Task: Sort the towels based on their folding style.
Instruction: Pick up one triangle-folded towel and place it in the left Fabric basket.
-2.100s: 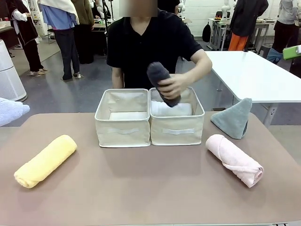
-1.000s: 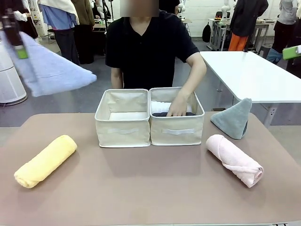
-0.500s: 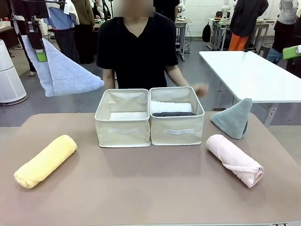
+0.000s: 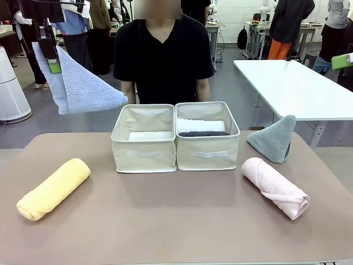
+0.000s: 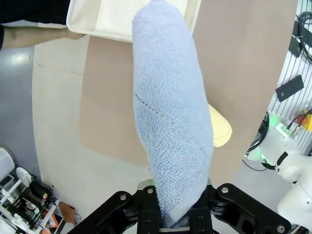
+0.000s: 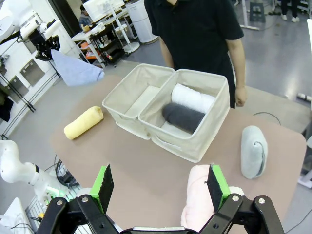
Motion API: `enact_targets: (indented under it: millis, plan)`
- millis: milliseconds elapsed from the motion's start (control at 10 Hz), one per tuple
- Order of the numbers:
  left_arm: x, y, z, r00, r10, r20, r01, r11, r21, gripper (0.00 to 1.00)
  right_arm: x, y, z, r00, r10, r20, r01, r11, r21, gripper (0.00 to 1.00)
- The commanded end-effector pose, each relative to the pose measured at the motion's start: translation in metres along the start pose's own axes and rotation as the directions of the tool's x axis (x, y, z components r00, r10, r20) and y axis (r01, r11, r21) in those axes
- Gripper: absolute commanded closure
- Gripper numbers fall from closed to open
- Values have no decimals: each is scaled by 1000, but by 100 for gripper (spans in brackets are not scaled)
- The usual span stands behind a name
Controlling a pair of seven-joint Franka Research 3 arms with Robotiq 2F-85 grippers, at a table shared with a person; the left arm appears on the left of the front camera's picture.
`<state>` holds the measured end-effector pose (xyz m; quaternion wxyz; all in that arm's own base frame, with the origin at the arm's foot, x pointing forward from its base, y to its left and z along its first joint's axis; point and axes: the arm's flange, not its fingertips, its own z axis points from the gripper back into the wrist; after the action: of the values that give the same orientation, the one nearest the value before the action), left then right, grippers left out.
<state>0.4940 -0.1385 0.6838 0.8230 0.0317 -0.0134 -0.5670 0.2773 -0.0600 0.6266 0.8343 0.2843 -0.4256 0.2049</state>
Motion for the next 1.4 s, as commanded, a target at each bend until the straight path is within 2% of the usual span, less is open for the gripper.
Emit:
enact_targets:
  millis: [0,200,400,800,1000,1300]
  plan:
    - [35,14,4,988,-148,-33,151,985,83,81,-1,-2,-2,1000,9,6,-10,1000,30,0]
    - [75,25,-8,959,-269,-90,277,955,104,81,-1,-2,-2,1000,9,6,-10,1000,30,0]
    - [113,31,-38,933,-330,-146,347,930,119,81,-1,-2,-2,1000,9,6,-10,1000,30,0]
    - [159,33,-73,908,-406,-104,413,908,62,81,-1,-2,-2,1000,9,6,-10,1000,30,0]
    - [171,28,-86,895,-434,-104,439,898,32,81,-1,-2,-2,1000,9,6,-10,1000,30,0]
    - [178,26,-117,878,-479,-29,478,878,-25,81,-1,-2,-2,1000,9,6,-10,1000,30,0]
